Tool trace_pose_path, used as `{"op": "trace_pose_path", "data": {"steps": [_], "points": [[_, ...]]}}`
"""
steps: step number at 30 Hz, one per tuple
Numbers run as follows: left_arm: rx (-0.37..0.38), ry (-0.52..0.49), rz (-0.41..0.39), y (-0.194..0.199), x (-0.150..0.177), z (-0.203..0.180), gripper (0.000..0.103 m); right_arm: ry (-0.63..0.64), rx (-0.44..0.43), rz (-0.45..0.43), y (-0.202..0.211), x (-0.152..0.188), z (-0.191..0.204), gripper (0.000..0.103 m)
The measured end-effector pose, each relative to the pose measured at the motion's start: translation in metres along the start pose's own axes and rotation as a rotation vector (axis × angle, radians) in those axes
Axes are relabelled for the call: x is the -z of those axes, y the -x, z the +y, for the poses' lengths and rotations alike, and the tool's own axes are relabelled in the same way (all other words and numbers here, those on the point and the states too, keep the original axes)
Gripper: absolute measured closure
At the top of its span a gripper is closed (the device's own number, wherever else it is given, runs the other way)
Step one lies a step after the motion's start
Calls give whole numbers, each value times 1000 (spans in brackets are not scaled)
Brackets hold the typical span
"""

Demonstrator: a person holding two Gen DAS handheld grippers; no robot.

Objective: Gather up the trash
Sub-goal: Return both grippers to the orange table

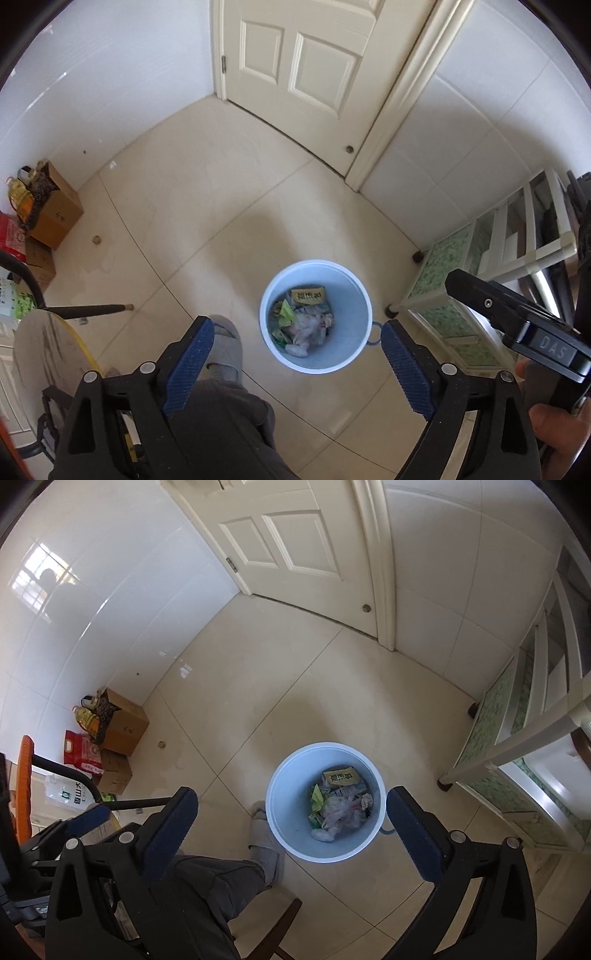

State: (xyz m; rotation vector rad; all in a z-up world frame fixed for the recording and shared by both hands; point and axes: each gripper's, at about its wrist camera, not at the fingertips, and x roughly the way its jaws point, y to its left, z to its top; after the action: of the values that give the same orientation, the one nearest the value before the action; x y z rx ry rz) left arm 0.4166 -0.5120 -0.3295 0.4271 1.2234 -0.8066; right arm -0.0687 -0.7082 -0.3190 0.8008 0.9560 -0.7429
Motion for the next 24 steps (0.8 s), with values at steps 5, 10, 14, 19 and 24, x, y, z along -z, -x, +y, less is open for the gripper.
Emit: {"op": "trace_pose_path", "data": {"steps": [5,10,14,19,24], "points": [[-9,2,-71,48,25,-5,14,23,-9,-38,23,4,14,0],[-6,-4,-183,114,59,-4,13,72,-34,-99,58,5,42,0],[-14,27,-293,172,92,10,12,141,-66,-165,95,11,81,0],[-35,76,-395,230,135,35,7,226,-117,-228,132,21,130,0],[-85,137,-480,285,188,61,5,326,-174,-279,165,40,182,0]]}}
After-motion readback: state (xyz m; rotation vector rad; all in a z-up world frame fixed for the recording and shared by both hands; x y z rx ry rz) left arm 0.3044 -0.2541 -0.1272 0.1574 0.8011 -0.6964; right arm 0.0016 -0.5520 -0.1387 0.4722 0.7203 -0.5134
